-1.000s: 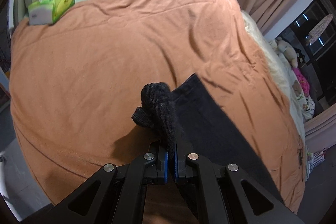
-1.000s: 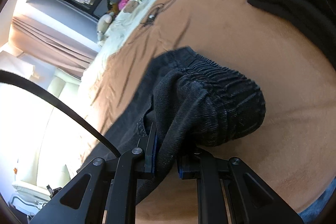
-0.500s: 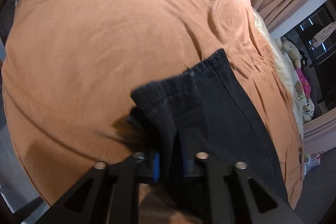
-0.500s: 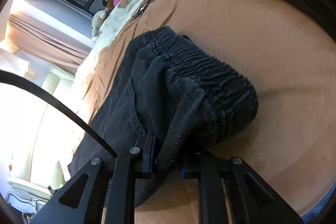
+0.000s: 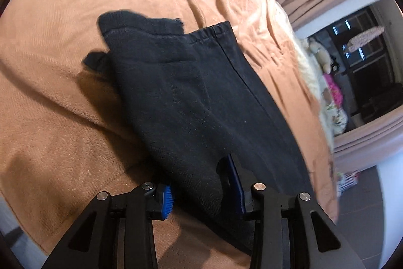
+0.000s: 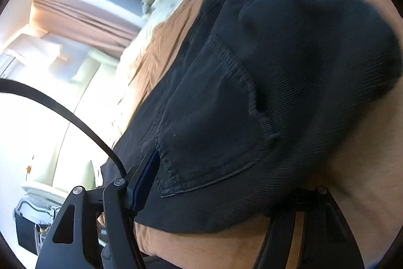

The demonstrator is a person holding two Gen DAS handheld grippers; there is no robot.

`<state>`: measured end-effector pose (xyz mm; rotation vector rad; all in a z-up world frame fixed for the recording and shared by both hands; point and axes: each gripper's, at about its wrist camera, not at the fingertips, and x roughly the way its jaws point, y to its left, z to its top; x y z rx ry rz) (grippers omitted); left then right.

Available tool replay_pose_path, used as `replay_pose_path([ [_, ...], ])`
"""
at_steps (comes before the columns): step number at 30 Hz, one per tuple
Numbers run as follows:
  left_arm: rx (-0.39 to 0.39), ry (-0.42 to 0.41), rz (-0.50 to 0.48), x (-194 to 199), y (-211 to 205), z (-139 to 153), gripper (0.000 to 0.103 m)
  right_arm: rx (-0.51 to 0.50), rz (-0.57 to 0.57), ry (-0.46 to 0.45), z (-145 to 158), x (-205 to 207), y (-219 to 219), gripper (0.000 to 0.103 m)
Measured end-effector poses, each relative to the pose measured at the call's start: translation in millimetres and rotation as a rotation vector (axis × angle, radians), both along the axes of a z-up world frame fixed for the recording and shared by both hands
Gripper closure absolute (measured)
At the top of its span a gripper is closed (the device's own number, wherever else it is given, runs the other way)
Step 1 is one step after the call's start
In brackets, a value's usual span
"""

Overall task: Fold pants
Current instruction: 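Lay the pants down and open both tools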

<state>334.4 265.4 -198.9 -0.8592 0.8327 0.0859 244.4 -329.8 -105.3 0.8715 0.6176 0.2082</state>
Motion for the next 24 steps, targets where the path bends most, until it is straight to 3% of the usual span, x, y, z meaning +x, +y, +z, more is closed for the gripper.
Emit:
replay_pose_path([
  [1,0.014,0.003,0.002,0.6,-0.9,1.4,0.091,-0.014,0.006,0.014,1.3,8.4,0.8,0.055],
  [2,0.002,0.0,0.003,0.7,0.6,1.8,0.094,-0.027,0.009,0.021,3.0,11.4,1.2,0.07],
  [3,-0.01,-0.01,0.01,-1.3,3.5,3.7,0.097,-0.043,0.007,0.038,3.8,12.1,0.4,0.094],
  [4,-0.012,-0.019,0.015,-2.5,5.7,7.8,0.098,-0.049,0.0,0.064,5.5,13.2,-4.8,0.099],
  [6,-0.005,-0.023,0.025,-4.4,8.3,17.1,0.098,-0.005,0.004,0.049,10.5,10.6,-10.3,0.101],
  [14,-0.027,-0.05,0.056,-15.5,25.9,40.1,0.098,0.006,0.026,-0.002,44.9,-18.8,-13.8,0.102],
  [18,-0.023,-0.023,0.034,-10.5,25.3,30.8,0.097,-0.005,0.027,-0.023,47.2,-26.4,-13.9,0.102],
  [20,-0.01,0.032,0.046,-5.9,29.2,16.5,0.093,0.002,0.027,0.017,31.0,-21.5,-15.0,0.102],
  [22,-0.004,0.048,0.081,-7.4,38.8,7.5,0.075,-0.039,0.029,0.083,24.7,-0.6,-7.5,0.1],
  [24,0.0,0.033,0.12,-13.1,52.2,4.3,0.064,-0.088,0.017,0.123,21.0,-0.7,-3.7,0.092],
])
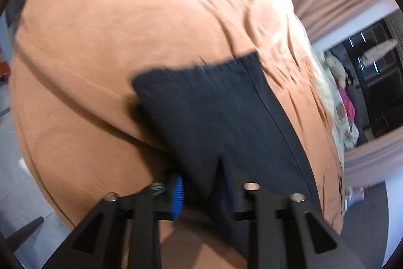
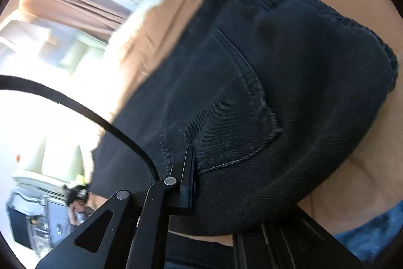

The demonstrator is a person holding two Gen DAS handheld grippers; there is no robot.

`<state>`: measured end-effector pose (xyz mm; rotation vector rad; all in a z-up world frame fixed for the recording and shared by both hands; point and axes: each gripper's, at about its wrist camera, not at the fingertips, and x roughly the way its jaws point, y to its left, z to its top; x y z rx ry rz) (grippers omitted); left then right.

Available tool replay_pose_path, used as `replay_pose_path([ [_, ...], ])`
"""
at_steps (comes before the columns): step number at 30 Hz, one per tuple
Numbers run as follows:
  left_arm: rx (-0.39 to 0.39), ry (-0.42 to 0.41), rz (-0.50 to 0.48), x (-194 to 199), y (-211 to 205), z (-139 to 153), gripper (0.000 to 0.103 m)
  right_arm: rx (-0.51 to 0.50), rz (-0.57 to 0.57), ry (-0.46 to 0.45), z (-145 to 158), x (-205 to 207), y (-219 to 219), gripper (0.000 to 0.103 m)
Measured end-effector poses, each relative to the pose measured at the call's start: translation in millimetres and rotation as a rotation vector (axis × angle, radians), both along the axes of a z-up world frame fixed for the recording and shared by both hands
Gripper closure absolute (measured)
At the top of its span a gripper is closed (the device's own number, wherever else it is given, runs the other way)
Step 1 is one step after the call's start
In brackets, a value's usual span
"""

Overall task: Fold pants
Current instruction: 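Lay the pants down and open both tools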

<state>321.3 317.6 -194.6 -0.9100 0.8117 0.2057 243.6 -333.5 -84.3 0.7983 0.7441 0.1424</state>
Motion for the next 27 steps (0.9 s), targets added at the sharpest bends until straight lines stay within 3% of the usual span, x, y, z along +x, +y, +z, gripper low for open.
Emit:
replay_pose_path([
  [2,-0.014,-0.023,0.022,-1.2,14.7,-3.1,0.064,-0.035,-0.011,-0.005,3.1,-4.6,0.5,0.081],
  [4,-0.013,-0.024,0.043,1.0,25.2,-5.4,0.064,-0.032,-0.038,-0.027,7.3,-15.6,-6.7,0.063],
  [6,-0.014,-0.026,0.053,3.7,31.9,-6.8,0.071,-0.028,-0.067,-0.046,13.3,-25.8,-14.3,0.061],
  [7,-0.007,-0.022,0.056,6.3,34.7,-6.8,0.086,-0.029,-0.072,-0.048,14.2,-32.8,-19.5,0.061],
  [8,0.005,-0.02,0.053,4.8,34.8,-5.7,0.091,-0.029,-0.076,-0.051,15.4,-37.6,-23.3,0.061],
  [13,0.017,-0.032,0.081,2.2,41.4,1.8,0.092,-0.093,-0.091,-0.082,28.3,-62.3,-25.1,0.061],
  [15,0.056,0.011,0.064,4.3,36.4,0.1,0.087,-0.143,-0.09,-0.105,44.3,-65.0,-19.7,0.062],
  [18,0.048,0.032,0.053,-0.9,36.5,-2.7,0.082,-0.208,-0.067,-0.137,66.8,-64.8,-5.7,0.061],
  [21,0.122,0.047,0.033,-11.1,30.4,6.1,0.076,-0.256,-0.026,-0.172,84.4,-63.0,5.8,0.06],
  [24,0.153,0.055,0.015,-24.2,24.6,12.5,0.07,-0.295,0.028,-0.187,97.0,-38.7,18.0,0.05],
  [27,0.183,0.05,-0.005,-39.5,17.6,19.4,0.06,-0.324,0.082,-0.186,104.1,-9.1,32.4,0.05],
])
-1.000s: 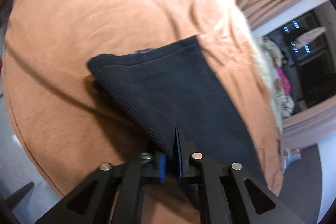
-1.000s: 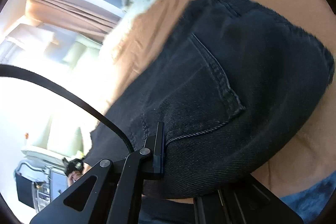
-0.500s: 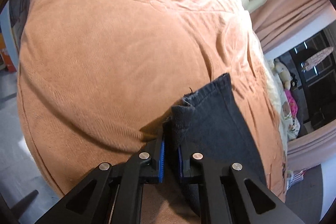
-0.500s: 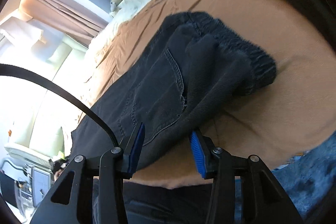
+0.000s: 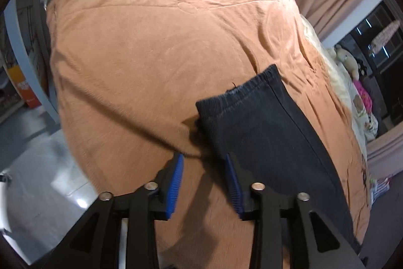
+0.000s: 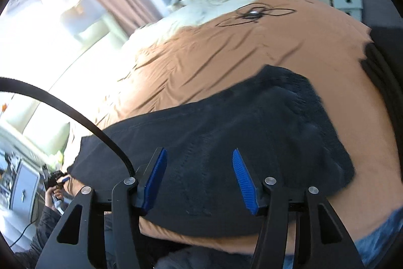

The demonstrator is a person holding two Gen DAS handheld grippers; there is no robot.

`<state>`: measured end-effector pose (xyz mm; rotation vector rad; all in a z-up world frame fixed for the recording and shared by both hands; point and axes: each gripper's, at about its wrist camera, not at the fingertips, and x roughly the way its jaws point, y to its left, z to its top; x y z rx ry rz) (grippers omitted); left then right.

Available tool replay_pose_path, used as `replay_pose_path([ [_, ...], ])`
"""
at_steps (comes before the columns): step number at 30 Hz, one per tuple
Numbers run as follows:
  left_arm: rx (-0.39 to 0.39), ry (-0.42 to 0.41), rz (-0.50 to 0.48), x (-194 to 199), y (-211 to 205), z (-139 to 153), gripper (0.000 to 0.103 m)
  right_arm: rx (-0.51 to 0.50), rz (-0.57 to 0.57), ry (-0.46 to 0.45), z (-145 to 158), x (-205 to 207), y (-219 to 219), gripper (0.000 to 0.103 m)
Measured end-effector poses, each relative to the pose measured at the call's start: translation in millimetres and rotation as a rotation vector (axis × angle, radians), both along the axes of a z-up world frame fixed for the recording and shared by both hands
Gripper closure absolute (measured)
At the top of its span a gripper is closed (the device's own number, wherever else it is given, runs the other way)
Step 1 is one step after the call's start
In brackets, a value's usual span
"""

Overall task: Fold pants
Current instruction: 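Lay the pants down and open both tools, then smooth the pant leg with the right tool, pressing along its seam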

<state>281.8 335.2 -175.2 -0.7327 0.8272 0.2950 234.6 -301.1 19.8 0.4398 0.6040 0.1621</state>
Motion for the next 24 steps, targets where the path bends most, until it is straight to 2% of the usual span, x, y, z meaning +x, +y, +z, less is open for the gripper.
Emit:
replay_pose_path([
  [3,0.013,-0.007,-0.02,-13.5,-7.6,5.1,0.058,-0.029,0.046,0.009,4.2,22.4,14.2,0.048],
  [5,0.025,-0.003,-0.029,-22.4,-12.3,9.0,0.053,-0.048,0.074,0.014,7.0,37.8,23.0,0.037],
  [7,0.031,-0.009,-0.035,-29.7,-17.0,13.3,0.042,-0.078,0.097,0.013,10.8,56.1,34.4,0.03],
  [16,0.092,-0.06,-0.058,-54.6,-49.0,38.1,0.025,-0.201,0.201,0.014,13.7,125.5,84.5,0.029],
  [20,0.116,-0.055,-0.087,-56.8,-68.7,41.0,0.024,-0.256,0.255,0.01,14.8,145.9,109.6,0.029],
  [24,0.136,-0.044,-0.113,-57.6,-85.3,39.7,0.023,-0.316,0.305,-0.018,17.3,167.2,131.7,0.017],
])
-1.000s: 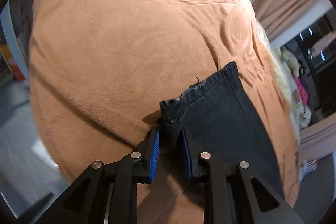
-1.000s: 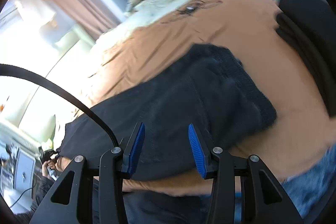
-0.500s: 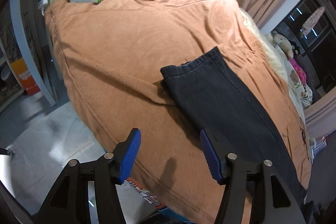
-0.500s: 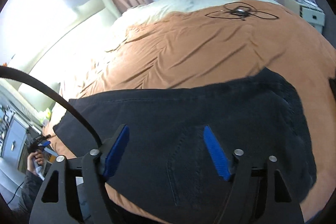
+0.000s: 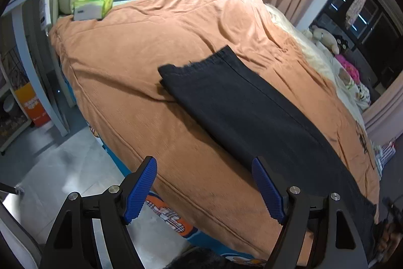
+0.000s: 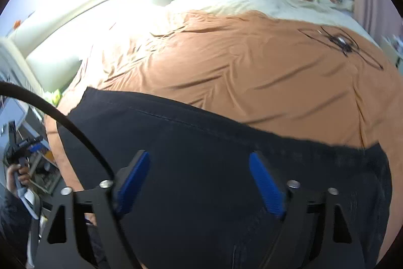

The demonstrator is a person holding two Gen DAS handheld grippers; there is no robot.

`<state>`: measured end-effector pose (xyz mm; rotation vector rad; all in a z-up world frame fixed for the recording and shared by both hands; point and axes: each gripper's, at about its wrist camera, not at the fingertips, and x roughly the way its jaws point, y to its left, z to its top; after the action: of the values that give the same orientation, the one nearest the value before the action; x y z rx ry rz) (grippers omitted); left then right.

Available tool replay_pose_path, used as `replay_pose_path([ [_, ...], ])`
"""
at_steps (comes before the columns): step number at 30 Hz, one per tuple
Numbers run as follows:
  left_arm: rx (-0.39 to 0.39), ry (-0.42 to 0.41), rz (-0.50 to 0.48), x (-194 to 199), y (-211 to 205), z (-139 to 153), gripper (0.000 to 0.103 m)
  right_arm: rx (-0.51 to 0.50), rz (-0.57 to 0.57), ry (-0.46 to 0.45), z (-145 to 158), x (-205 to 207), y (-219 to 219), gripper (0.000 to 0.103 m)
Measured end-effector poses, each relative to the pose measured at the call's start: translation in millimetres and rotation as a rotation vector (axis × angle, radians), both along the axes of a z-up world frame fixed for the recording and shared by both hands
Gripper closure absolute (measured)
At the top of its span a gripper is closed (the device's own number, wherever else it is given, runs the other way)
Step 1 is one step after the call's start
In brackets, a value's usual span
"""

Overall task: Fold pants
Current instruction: 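Smooth the pant leg with the right tool, pressing along its seam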

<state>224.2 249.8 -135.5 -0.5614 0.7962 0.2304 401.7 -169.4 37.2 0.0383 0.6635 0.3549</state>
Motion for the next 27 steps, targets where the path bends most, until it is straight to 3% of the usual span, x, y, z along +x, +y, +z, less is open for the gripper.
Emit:
replay_pose_path([
  [5,0.038,0.009,-0.011,-2.3,-17.9,-2.0,0.017,-0.076,0.078,0.009,-7.5,32.3,23.7,0.016],
  [15,0.086,0.024,-0.005,-5.9,-34.7,-9.4,0.017,-0.186,0.223,0.024,-18.7,91.5,70.5,0.016],
  [17,0.093,0.036,-0.006,-5.1,-34.7,-12.4,0.017,-0.212,0.256,0.013,-21.9,104.7,80.5,0.021],
  [21,0.071,0.036,0.018,-9.0,-31.6,-18.7,0.017,-0.238,0.317,0.05,-35.7,136.7,97.6,0.041],
  [27,0.016,0.052,0.055,-13.4,-25.3,-33.7,0.017,-0.286,0.387,0.076,-53.1,180.3,133.0,0.042],
])
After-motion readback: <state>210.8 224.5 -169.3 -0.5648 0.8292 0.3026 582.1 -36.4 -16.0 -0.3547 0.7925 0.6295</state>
